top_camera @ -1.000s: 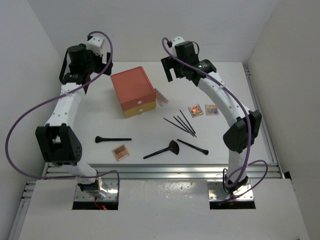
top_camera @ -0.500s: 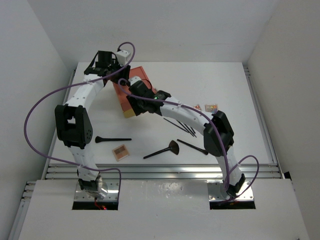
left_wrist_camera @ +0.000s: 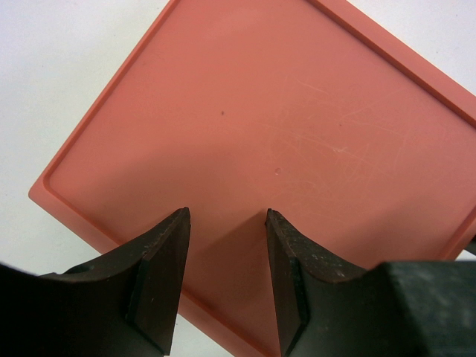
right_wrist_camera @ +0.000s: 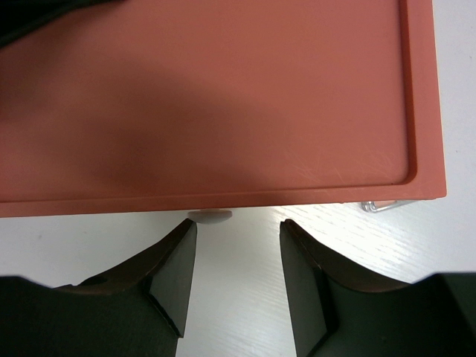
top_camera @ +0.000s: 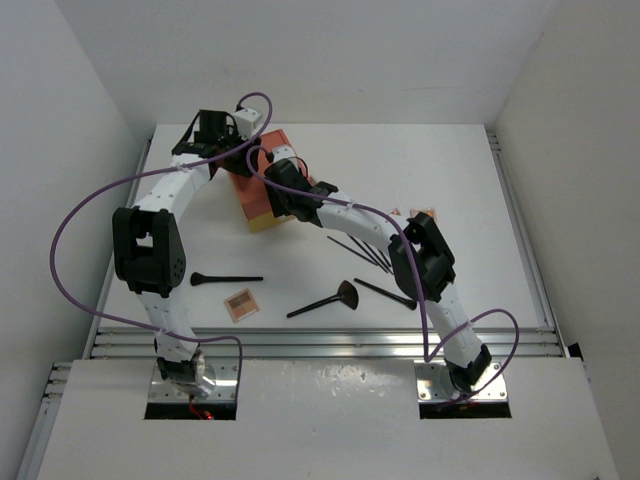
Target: Organize the makeup
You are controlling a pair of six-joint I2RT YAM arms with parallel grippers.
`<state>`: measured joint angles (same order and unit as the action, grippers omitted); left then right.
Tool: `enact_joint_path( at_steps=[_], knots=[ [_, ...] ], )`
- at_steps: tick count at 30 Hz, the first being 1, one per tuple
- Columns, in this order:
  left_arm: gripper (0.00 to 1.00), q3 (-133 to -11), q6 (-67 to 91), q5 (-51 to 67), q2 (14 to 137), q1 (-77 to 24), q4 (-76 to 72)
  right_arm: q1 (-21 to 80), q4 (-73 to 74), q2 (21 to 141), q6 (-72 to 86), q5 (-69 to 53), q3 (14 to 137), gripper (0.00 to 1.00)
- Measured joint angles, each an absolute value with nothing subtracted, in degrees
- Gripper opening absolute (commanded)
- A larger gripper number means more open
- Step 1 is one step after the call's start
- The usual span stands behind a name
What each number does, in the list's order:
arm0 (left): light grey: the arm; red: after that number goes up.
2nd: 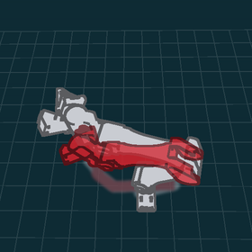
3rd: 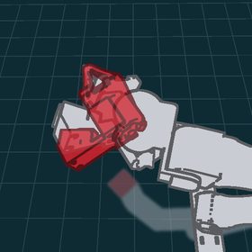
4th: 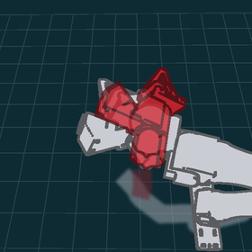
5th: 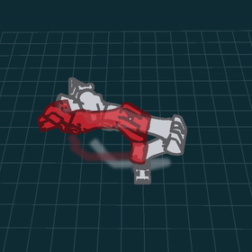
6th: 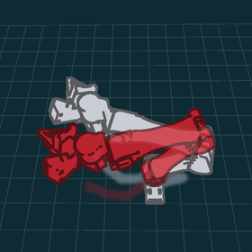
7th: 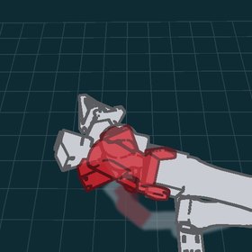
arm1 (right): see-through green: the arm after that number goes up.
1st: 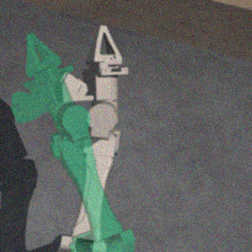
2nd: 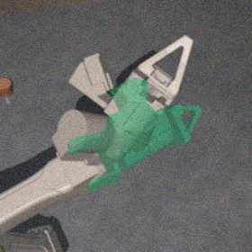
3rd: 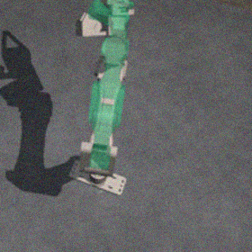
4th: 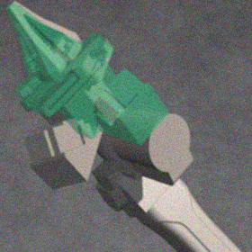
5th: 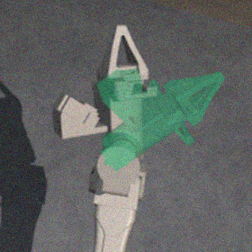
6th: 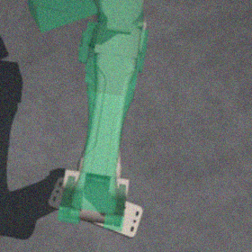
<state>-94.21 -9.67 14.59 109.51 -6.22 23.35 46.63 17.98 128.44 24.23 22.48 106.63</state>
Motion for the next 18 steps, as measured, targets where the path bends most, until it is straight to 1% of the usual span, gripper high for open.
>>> enact_joint_path(
  at_steps=[10,18],
  knots=[
    [0.51,-93.9,-8.6,14.3,109.5,-6.5,22.6,46.5,12.3,128.4,24.3,18.8,106.6,0.48],
    [0.51,-93.7,-8.5,14.3,109.5,-6.5,22.2,46.3,12.0,128.9,24.5,18.9,106.7,0.41]
  ],
)
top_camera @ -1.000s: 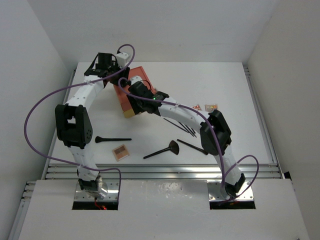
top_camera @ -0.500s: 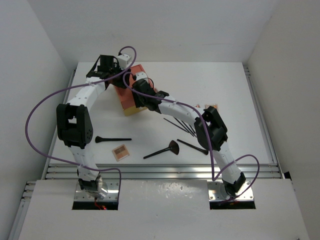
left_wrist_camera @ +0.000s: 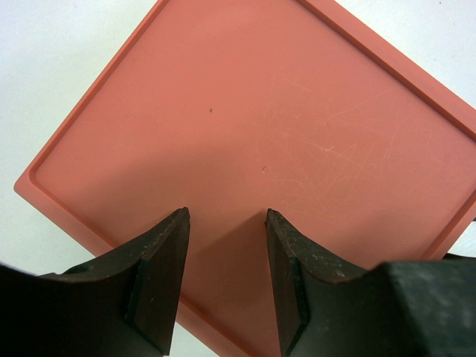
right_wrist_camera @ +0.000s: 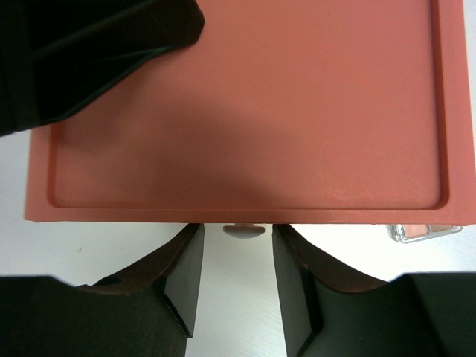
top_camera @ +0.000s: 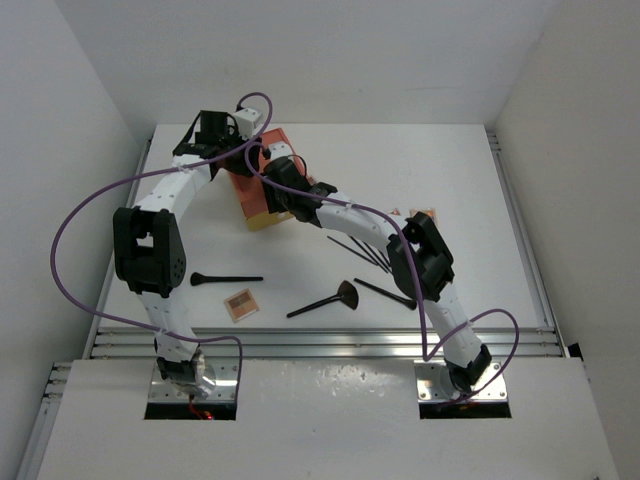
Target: Organize the makeup
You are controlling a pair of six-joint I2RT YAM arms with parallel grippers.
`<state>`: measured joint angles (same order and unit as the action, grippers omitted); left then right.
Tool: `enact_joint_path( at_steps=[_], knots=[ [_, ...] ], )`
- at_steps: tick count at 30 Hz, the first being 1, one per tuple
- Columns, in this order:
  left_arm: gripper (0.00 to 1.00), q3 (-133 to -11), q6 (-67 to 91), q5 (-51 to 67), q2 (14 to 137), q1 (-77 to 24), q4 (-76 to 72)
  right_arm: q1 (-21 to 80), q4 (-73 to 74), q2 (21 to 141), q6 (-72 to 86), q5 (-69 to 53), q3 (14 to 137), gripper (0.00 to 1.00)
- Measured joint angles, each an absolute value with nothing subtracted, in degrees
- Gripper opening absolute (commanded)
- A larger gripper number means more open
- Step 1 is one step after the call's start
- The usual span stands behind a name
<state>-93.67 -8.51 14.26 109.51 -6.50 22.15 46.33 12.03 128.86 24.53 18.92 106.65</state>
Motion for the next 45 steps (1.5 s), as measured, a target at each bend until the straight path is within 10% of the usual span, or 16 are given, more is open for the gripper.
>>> enact_joint_path(
  at_steps=[11,31,38,45],
  knots=[
    [0.51,-93.4,-8.3,14.2,109.5,-6.5,21.5,46.3,10.8,131.0,23.6,20.4,106.8,0.00],
    [0.51,-93.5,-6.7,14.1,109.8,-6.3,20.5,51.7,3.5,110.7,18.6,22.0,76.9,0.00],
    [0.62,-96.0,-7.1,14.0,111.3,-6.3,21.9,52.2,6.0,108.2,17.8,20.9,74.7,0.74],
    [0.87,-103.1,-13.6,18.3,111.0,-5.5,29.8,52.2,10.6,102.2,13.8,15.1,72.0,0.95]
  ],
)
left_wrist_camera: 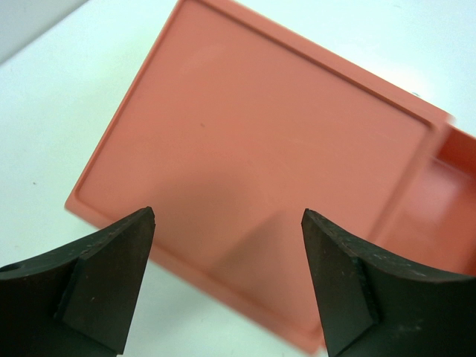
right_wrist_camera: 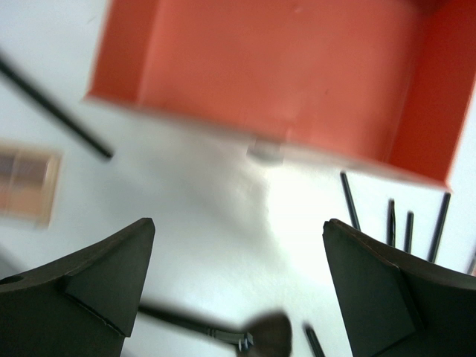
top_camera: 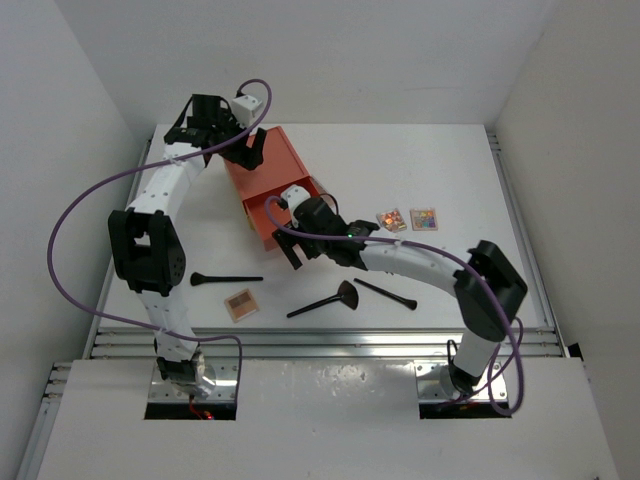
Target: Organize the makeup
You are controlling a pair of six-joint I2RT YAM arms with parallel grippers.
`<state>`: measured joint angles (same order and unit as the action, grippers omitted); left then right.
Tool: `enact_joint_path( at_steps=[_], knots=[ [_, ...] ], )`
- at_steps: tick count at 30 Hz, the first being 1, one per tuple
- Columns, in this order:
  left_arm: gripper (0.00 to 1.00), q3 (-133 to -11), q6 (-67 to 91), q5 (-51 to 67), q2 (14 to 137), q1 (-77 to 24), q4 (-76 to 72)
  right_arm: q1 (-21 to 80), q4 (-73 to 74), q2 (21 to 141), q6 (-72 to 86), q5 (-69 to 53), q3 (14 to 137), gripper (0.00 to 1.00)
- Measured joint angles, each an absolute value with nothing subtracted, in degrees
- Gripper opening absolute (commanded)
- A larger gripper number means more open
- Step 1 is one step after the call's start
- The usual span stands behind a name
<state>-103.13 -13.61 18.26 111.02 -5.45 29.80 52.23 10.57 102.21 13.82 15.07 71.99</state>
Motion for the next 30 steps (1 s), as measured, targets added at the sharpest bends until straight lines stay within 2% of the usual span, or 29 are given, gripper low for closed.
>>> enact_joint_path(
  at_steps=[1,4,5,6,7,11,12,14,15,21,30],
  knots=[
    [0.87,-103.2,-15.3,19.2,109.8,-5.3,31.2,52.2,11.1,99.9,13.0,13.8,70.6,0.97],
    [0.73,-103.7,-22.7,22.8,105.0,-4.9,37.1,52.1,13.1,93.6,11.5,9.6,68.2,0.97],
    [0.57,-104.4,-25.9,24.1,103.2,-4.8,40.2,51.9,14.0,91.7,11.1,7.9,68.0,0.97],
    [0.48,-105.0,-28.8,25.2,101.4,-4.5,42.9,51.7,14.7,90.1,10.7,6.5,67.9,0.98],
    [0.47,-105.4,-32.3,26.4,99.6,-4.1,45.7,51.5,15.5,88.7,10.4,5.0,67.9,0.98],
    [0.49,-100.6,-45.5,29.4,91.0,-0.2,56.1,49.9,18.2,83.1,10.0,1.8,65.6,0.98],
    [0.53,-97.7,-48.3,29.3,88.8,1.2,57.9,49.4,18.6,81.6,10.0,1.4,64.1,0.98],
    [0.68,-88.9,-54.0,28.2,84.7,3.6,60.2,48.4,19.9,78.8,10.0,1.1,60.8,0.98],
    [0.70,-84.6,-55.8,27.0,83.4,4.4,61.0,47.9,20.2,77.8,10.1,1.0,59.4,1.00],
    [0.75,-58.7,-60.8,21.1,81.7,3.8,55.9,45.3,21.4,74.6,10.3,0.8,54.1,1.00],
    [0.75,-47.2,-63.0,18.2,82.2,2.1,40.7,44.4,21.9,73.8,11.2,0.8,52.1,0.98]
  ],
)
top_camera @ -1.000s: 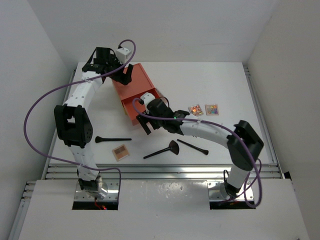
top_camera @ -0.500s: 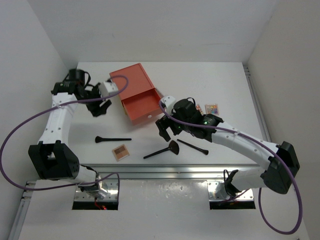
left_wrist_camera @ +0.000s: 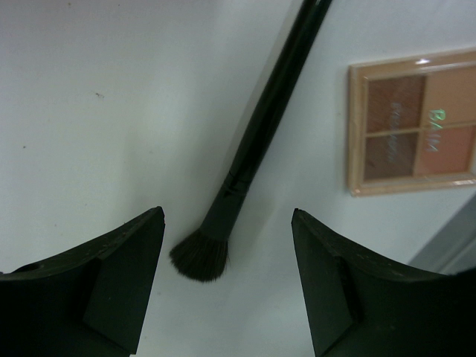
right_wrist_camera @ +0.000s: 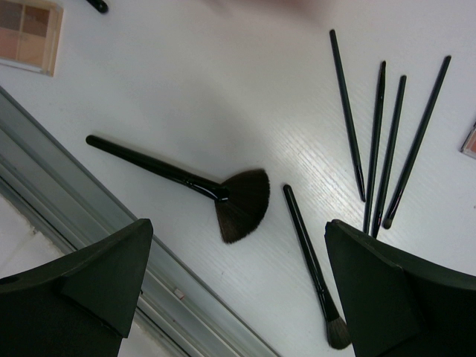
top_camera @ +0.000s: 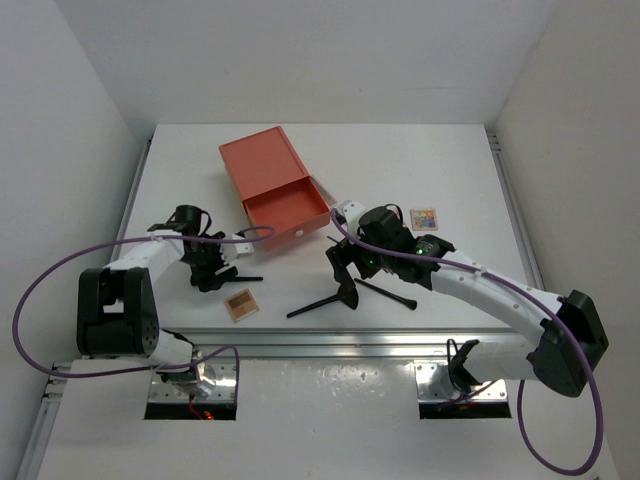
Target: Organize the makeup
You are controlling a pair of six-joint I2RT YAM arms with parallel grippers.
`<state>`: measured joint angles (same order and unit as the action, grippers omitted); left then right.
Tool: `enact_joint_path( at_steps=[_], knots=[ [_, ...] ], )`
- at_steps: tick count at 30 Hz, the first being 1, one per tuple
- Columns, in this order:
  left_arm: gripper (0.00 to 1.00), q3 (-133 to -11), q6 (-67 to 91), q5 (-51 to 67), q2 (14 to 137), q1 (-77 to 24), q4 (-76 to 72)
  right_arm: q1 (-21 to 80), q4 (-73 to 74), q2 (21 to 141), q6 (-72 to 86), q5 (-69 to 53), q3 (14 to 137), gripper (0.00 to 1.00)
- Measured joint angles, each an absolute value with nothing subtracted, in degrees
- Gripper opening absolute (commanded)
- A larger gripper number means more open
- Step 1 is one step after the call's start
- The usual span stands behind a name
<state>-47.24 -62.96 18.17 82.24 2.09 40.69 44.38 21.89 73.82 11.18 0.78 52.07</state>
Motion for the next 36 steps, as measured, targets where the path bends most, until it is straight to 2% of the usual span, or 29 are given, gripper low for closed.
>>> enact_joint_path(
  at_steps=[3,6,7,9,10,13,18,21,25,30,33,36],
  knots=[
    [0.75,-45.5,-62.3,17.1,84.9,1.5,36.1,44.4,23.1,73.8,11.7,0.8,51.7,0.98],
    [0.66,-45.7,-61.6,16.2,88.2,1.0,33.2,44.4,23.7,73.8,12.1,0.5,51.7,0.97],
    [0.53,-45.8,-61.3,16.1,88.3,1.0,32.7,44.4,24.0,73.9,12.2,0.4,51.7,0.97],
    [0.35,-45.7,-60.9,15.7,88.4,1.0,31.9,44.3,24.6,74.0,12.4,0.4,51.7,0.97],
    [0.18,-45.5,-60.9,15.7,88.4,0.9,31.5,44.3,24.7,74.1,12.5,0.4,51.7,0.97],
    [0.00,-45.0,-60.6,15.0,88.0,0.8,30.8,44.3,24.8,74.1,13.1,1.0,51.7,0.97],
    [0.00,-45.0,-59.5,13.2,87.5,1.3,32.1,44.3,24.6,74.1,13.8,1.6,51.7,0.97],
    [0.00,-47.4,-59.7,13.2,87.2,3.2,39.1,44.3,24.6,74.1,13.9,2.0,51.7,0.97],
    [0.00,-58.8,-62.4,13.9,86.9,6.2,51.4,44.2,24.6,74.1,13.8,2.2,51.7,0.97],
    [0.00,-79.0,-66.2,19.8,86.6,7.2,64.2,43.4,25.1,74.1,13.2,2.4,51.7,0.97],
    [0.00,-86.5,-64.3,27.2,86.5,6.7,67.8,42.7,25.6,74.1,13.1,2.5,51.7,0.97],
    [0.00,-91.6,-53.8,32.9,86.7,4.2,64.1,42.2,25.9,74.0,13.1,2.5,51.7,0.97]
  ],
)
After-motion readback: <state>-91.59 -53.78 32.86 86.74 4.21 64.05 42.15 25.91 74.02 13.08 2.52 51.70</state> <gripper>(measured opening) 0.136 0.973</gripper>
